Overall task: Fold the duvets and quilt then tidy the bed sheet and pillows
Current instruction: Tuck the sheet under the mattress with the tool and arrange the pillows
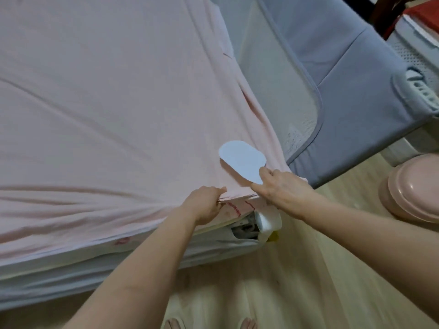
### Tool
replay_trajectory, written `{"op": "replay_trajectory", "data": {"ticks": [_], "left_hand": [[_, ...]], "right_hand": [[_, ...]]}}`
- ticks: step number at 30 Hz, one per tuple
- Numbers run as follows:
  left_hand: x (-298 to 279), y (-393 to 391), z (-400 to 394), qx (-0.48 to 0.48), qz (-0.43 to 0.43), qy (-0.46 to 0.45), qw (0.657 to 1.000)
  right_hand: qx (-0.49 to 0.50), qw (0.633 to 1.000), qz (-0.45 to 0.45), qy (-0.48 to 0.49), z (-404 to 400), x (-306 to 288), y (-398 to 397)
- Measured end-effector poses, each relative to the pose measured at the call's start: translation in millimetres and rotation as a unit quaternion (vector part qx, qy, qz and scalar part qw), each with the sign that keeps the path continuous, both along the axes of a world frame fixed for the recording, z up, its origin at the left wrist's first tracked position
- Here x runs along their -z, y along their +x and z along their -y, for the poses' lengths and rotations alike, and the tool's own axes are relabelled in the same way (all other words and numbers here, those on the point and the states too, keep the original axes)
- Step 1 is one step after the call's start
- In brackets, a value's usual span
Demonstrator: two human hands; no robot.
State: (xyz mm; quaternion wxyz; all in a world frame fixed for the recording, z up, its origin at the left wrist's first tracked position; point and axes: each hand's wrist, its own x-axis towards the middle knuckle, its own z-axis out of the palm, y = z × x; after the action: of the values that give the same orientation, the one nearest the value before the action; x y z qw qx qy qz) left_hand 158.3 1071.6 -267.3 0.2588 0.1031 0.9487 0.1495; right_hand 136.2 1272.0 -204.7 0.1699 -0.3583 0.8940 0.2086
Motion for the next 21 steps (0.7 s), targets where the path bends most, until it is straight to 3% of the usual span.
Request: {"op": "replay_trajectory", "data": {"ticks": [5, 8, 11, 16, 19, 21], "left_hand": [[29.8, 16.7, -17.1, 0.048, 0.049, -0.043, 0.997], [46.8, 20.9, -15.7, 0.029, 0.061, -0.034, 0.997], [51.7, 25.6, -17.2, 0.018, 0.087, -0.002, 0.996], [44.4, 31.9, -17.9, 0.002, 0.180, 0.033, 0.983], [22.4, 34.2, -7.3, 0.042, 0.242, -0.001, 0.969], [-4.3, 41.2, 16.6, 0.028, 0.235, -0.017, 0.971]], "right_hand": [[-0.048, 0.994, 0.016, 0.101, 15.2, 31.3, 3.1], [0.068, 0.988, 0.106, 0.085, 16.8, 69.1, -18.0], [0.200, 0.959, 0.195, 0.056, 6.9, 89.4, -29.6], [0.236, 0.939, 0.239, 0.072, 2.5, 88.3, -27.4], [0.240, 0.950, 0.200, 0.030, 13.4, 60.5, -21.3], [0.187, 0.976, 0.107, 0.023, 28.2, 22.6, -10.4]]}}
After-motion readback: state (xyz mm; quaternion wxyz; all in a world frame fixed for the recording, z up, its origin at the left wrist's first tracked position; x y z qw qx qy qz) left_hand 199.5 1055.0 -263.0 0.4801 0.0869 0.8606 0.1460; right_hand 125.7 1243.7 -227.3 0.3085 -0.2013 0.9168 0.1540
